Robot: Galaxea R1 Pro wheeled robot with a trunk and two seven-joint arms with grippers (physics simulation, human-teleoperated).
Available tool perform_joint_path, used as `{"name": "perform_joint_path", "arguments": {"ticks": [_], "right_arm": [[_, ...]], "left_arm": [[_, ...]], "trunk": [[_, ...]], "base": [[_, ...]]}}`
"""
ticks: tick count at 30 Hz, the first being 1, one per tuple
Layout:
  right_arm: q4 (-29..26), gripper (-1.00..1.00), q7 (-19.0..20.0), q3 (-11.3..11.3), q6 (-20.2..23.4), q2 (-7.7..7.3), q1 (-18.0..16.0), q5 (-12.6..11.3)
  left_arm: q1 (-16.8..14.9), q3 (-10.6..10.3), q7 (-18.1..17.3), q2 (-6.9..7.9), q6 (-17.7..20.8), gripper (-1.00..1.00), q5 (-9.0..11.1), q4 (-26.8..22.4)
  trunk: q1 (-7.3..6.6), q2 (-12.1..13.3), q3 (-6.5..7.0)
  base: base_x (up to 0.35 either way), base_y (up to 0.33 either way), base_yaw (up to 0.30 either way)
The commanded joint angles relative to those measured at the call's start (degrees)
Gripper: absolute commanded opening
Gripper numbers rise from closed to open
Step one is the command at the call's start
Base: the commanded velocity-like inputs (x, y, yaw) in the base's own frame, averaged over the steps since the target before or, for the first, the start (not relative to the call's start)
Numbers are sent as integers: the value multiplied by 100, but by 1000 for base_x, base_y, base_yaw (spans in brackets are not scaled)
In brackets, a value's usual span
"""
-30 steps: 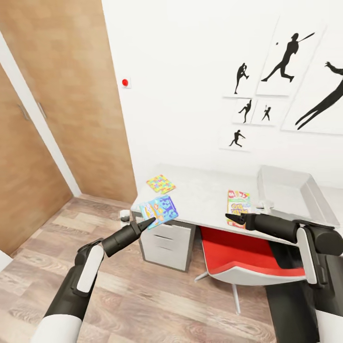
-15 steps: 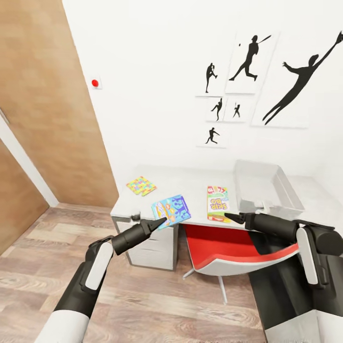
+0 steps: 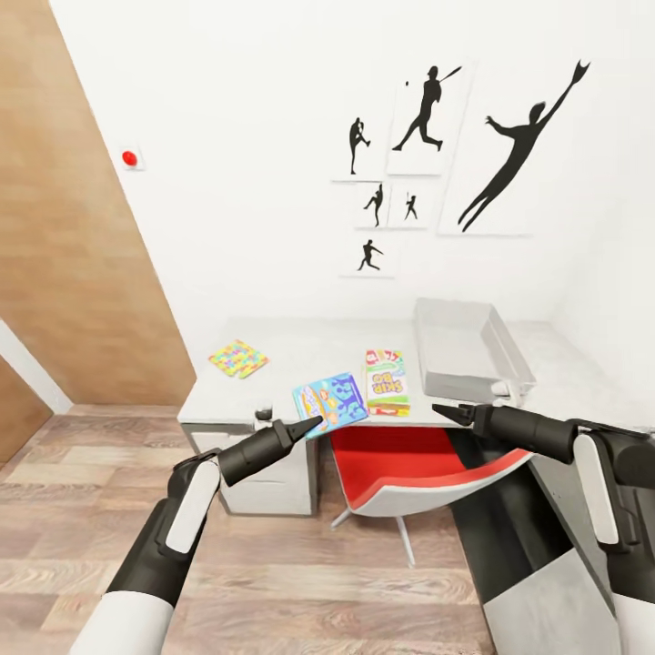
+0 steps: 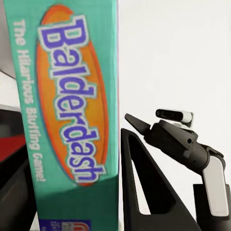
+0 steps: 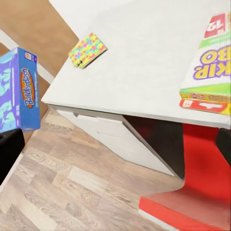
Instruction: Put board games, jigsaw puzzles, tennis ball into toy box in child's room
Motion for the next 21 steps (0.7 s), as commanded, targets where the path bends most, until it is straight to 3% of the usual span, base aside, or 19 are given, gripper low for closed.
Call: {"name": "perform_joint_path", "arguments": {"ticks": [1, 13, 21], "right_arm": [[0, 100, 11, -5, 33, -4, -5, -14], [-3, 100, 11, -9, 33, -16, 8, -28], [0, 100, 11, -13, 33, -11, 21, -21]], "left_arm": [[-4, -3, 1, -2, 35, -100, 33, -3], [-4, -28, 25, -3, 10, -100, 34, -9], [30, -20, 28, 0, -31, -100, 21, -92]], "trunk": [[3, -12, -14], [3, -12, -55], [3, -12, -65]], "base": [[0, 0, -255], [0, 0, -244], [24, -10, -72]]}}
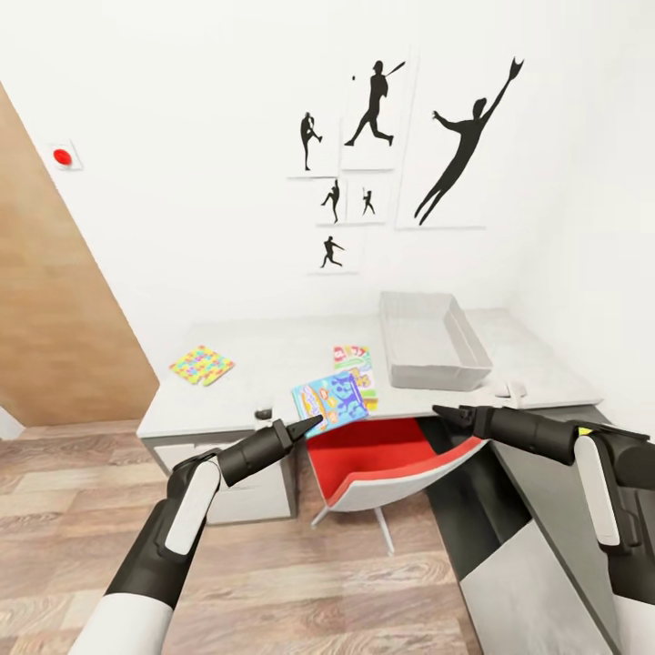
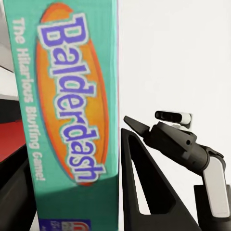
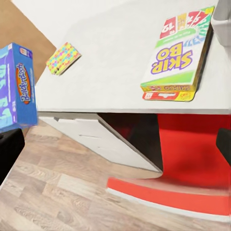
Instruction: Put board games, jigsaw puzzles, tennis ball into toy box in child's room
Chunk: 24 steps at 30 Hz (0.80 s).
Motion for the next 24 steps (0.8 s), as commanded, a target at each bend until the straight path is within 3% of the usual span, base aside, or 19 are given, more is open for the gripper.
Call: {"name": "perform_joint_path", "arguments": {"ticks": [1, 12, 24], "right_arm": [[0, 100, 10, -5, 33, 0, -3, -9], [1, 100, 3, 12, 33, 12, 5, -4], [0, 100, 3, 30, 33, 6, 5, -4]], "left_arm": [[3, 5, -1, -1, 29, -100, 14, -25], [38, 27, 1, 4, 17, -100, 16, -147], [47, 50, -6, 11, 23, -100, 52, -154]], "trunk": [[4, -11, -11], [4, -11, -12], [4, -11, -12]], "base": [[143, -60, -16], [233, -69, -5], [52, -10, 0]]}}
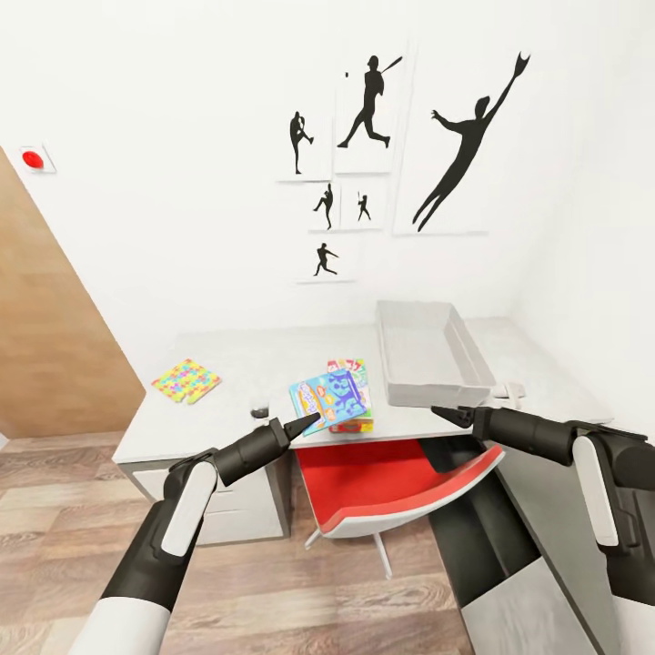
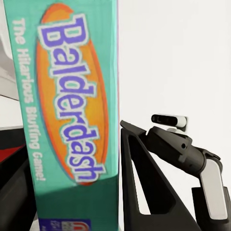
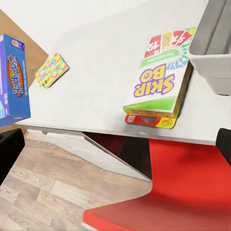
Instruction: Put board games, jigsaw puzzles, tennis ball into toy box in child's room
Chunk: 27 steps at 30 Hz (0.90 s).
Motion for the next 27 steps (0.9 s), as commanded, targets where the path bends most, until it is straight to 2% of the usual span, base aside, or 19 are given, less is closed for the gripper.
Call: {"name": "perform_joint_path", "arguments": {"ticks": [1, 14, 27], "right_arm": [[-1, 100, 11, -3, 33, -1, -6, -10], [1, 100, 4, 21, 33, 37, -6, 6], [1, 100, -15, 25, 33, 65, -6, 39]], "left_arm": [[-4, 4, -3, 0, 34, -100, 24, -1], [-4, 12, -11, 21, 42, -100, 32, 0], [-9, 10, -7, 24, 35, -100, 26, -1]], "trunk": [[3, -11, -11], [3, -11, -11], [3, -11, -11]], "base": [[9, -2, 0], [24, 0, 0], [280, 0, 0]]}}
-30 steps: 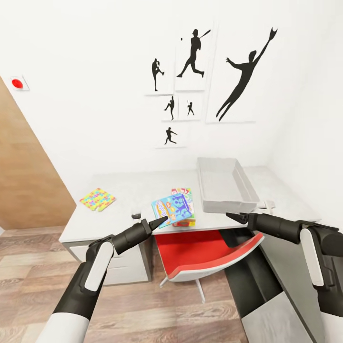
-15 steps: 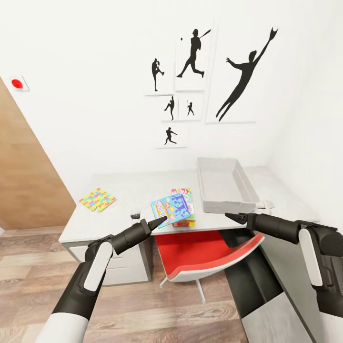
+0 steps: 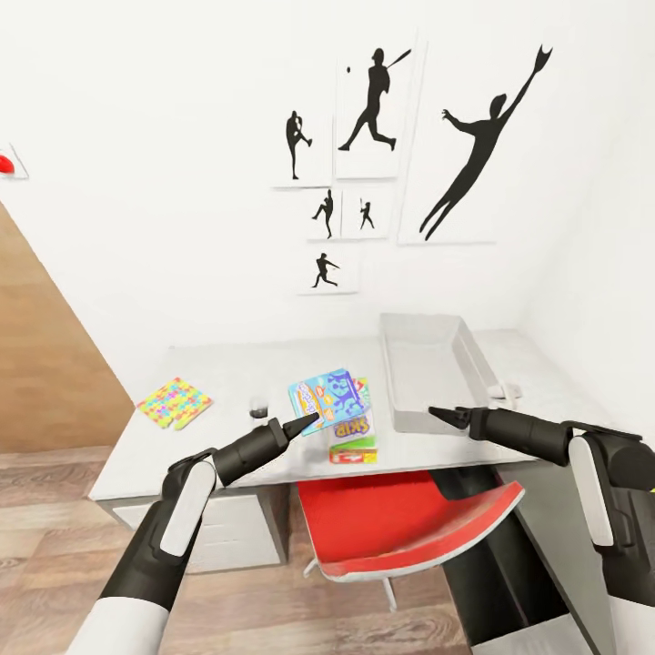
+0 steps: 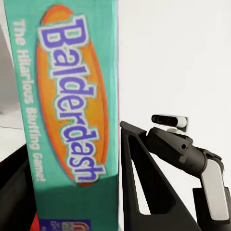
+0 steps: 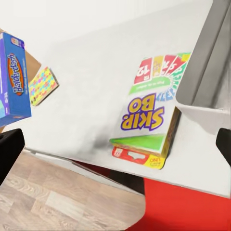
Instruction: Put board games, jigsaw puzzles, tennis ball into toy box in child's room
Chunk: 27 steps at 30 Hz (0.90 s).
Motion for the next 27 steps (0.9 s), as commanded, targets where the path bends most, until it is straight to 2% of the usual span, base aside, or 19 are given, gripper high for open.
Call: {"name": "perform_joint_path", "arguments": {"ticks": [1, 11, 16, 27], "right_arm": [[-1, 100, 5, -7, 35, -1, -6, -15], [-4, 100, -1, -15, 35, -3, -6, -13], [-2, 100, -2, -16, 35, -6, -6, -13], [-5, 100, -2, -17, 35, -12, -6, -13]], "left_arm": [[-3, 3, -3, -1, 36, -100, 35, -1], [-1, 3, -1, -6, 35, -100, 32, -1], [1, 3, 0, -8, 35, -100, 30, -1], [2, 3, 0, -6, 35, -100, 35, -1]], "trunk": [[6, -10, -10], [6, -10, -10], [6, -10, -10], [6, -10, -10]], "base": [[327, 0, 0], [333, 0, -10], [292, 0, -120], [65, 0, -208]]}}
